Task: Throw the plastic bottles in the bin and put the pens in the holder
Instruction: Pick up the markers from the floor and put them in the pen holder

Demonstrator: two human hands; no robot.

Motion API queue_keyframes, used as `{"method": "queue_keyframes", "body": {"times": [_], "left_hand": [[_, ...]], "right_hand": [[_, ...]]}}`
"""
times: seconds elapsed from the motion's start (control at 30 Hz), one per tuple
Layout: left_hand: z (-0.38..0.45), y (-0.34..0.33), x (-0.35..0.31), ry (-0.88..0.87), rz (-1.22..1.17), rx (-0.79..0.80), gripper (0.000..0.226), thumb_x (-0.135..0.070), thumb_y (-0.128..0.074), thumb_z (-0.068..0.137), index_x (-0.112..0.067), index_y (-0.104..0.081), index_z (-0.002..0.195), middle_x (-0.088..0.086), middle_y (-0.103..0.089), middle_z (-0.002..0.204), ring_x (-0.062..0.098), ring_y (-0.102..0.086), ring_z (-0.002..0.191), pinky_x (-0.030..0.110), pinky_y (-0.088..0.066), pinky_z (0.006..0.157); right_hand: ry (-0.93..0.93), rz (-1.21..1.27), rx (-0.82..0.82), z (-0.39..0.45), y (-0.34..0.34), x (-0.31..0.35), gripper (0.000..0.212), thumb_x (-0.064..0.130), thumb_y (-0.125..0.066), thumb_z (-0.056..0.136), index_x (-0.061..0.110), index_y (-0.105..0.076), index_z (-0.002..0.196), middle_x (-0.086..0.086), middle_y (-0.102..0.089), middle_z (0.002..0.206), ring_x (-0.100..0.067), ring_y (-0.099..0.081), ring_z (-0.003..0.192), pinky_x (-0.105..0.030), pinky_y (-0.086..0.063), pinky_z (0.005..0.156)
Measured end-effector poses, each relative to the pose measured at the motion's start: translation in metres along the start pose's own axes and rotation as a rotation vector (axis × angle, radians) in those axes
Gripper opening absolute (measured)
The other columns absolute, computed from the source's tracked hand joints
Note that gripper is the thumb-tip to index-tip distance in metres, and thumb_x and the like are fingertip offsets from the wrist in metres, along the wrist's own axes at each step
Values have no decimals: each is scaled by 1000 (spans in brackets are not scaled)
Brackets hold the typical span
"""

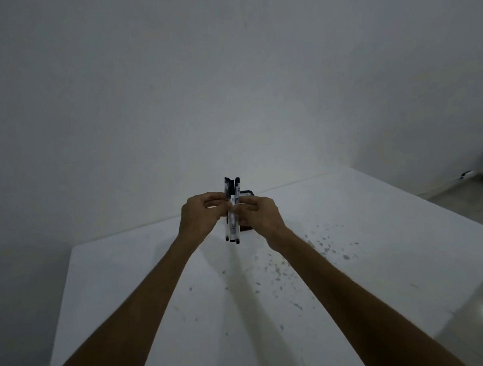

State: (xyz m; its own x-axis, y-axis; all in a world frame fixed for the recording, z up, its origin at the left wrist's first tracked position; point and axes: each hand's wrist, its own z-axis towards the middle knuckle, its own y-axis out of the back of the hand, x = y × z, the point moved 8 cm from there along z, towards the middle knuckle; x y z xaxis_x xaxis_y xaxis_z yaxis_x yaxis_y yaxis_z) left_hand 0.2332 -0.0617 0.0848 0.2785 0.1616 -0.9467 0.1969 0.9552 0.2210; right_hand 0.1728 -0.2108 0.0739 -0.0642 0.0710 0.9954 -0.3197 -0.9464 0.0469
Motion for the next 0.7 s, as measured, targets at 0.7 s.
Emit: {"method": "queue_keyframes", "body": {"times": [0.7], "left_hand": [[140, -58, 27, -9, 277, 44, 19, -22, -78, 77, -24, -76, 96, -14, -73, 80, 1, -70, 73, 23, -56, 76]], "right_hand": [[7, -410, 2, 163, 47, -25, 29, 27, -81, 76, 19, -75, 103, 4, -76, 93, 12, -60, 69, -3, -40, 62]]}}
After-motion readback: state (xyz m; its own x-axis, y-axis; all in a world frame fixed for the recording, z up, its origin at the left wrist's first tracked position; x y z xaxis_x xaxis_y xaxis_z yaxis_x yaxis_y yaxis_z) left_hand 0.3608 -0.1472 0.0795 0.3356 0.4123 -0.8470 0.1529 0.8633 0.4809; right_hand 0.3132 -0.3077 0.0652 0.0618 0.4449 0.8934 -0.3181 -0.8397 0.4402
